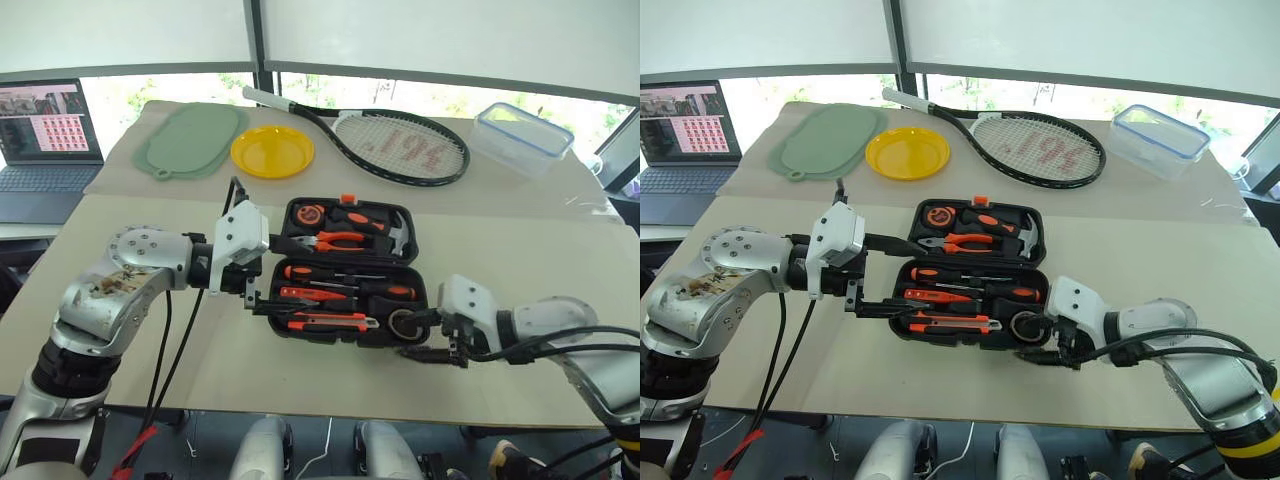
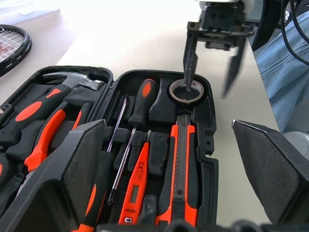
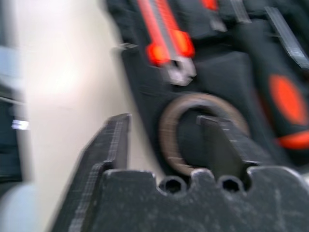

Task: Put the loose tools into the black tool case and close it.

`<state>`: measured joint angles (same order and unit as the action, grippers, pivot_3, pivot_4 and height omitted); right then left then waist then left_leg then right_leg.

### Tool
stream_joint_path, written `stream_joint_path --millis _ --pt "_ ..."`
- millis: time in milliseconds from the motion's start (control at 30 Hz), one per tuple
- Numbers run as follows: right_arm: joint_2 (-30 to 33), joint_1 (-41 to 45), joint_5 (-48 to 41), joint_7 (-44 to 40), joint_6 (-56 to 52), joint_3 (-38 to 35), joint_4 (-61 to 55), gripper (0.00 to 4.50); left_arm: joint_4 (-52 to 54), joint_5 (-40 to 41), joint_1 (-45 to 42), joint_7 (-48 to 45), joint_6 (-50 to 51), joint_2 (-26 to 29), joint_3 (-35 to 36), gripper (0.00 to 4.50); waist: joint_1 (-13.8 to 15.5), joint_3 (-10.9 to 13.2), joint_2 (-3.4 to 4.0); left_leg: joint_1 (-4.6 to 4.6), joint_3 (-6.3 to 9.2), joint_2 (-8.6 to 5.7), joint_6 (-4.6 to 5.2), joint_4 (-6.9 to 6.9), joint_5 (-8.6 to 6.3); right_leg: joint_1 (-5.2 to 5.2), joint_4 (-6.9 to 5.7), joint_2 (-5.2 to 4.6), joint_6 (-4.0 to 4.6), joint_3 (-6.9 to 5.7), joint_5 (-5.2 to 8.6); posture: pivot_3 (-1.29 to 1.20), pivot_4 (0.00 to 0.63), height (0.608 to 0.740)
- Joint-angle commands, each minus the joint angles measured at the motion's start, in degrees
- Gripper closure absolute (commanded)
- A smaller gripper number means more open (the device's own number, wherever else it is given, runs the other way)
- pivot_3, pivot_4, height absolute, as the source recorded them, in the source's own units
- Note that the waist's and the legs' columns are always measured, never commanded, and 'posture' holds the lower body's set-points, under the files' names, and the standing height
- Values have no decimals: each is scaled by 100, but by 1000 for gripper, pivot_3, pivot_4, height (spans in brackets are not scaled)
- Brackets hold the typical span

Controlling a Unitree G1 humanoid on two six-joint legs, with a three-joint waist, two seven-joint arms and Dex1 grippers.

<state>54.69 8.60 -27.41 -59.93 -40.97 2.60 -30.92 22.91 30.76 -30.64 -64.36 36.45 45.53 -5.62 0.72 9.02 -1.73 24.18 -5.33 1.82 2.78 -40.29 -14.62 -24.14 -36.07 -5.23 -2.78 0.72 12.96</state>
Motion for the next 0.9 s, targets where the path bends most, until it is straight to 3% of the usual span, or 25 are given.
stream_joint_path --millis 33,100,200,300,567,633,900 --pt "141 198 -526 -89 -180 -744 -110 99 41 -21 -71 5 -108 18 60 0 -1 0 0 -1 0 1 0 0 0 1 0 1 0 0 0 0 150 738" --pt "115 509 -600 50 -287 -1060 509 99 -211 -158 22 165 -126 25 152 0 -1 0 0 -1 0 1 0 0 0 0 0 1 0 0 0 0 150 738" --pt "96 715 -321 248 -151 -1076 1316 771 -833 -485 296 271 -481 115 310 0 -4 0 0 -5 -2 0 0 0 0 3 0 2 1 1 -1 0 150 738" --pt "91 698 30 251 183 -873 1809 1913 -1289 -752 563 219 -800 271 345 740 -6 0 0 -5 -5 0 -1 12 1 -4 1 3 6 1 1 0 150 738" --pt "-259 950 933 367 1004 -170 2869 4500 -2217 -1649 712 291 -1645 206 22 3761 -2 0 1 1 -14 -1 -2 12 1 -10 1 -1 6 0 1 0 150 738" --pt "-396 1047 1066 321 1135 28 2958 4500 -2337 -1802 698 299 -1781 106 -118 4445 -4 0 1 1 -14 -1 -2 13 1 -11 1 -2 6 1 1 0 150 738" --pt "-879 1400 1357 333 1313 407 3043 4500 -1930 -1756 735 386 -1421 -329 -281 4445 -10 0 1 2 -15 0 -2 12 1 -12 -1 -1 5 1 1 0 150 738"
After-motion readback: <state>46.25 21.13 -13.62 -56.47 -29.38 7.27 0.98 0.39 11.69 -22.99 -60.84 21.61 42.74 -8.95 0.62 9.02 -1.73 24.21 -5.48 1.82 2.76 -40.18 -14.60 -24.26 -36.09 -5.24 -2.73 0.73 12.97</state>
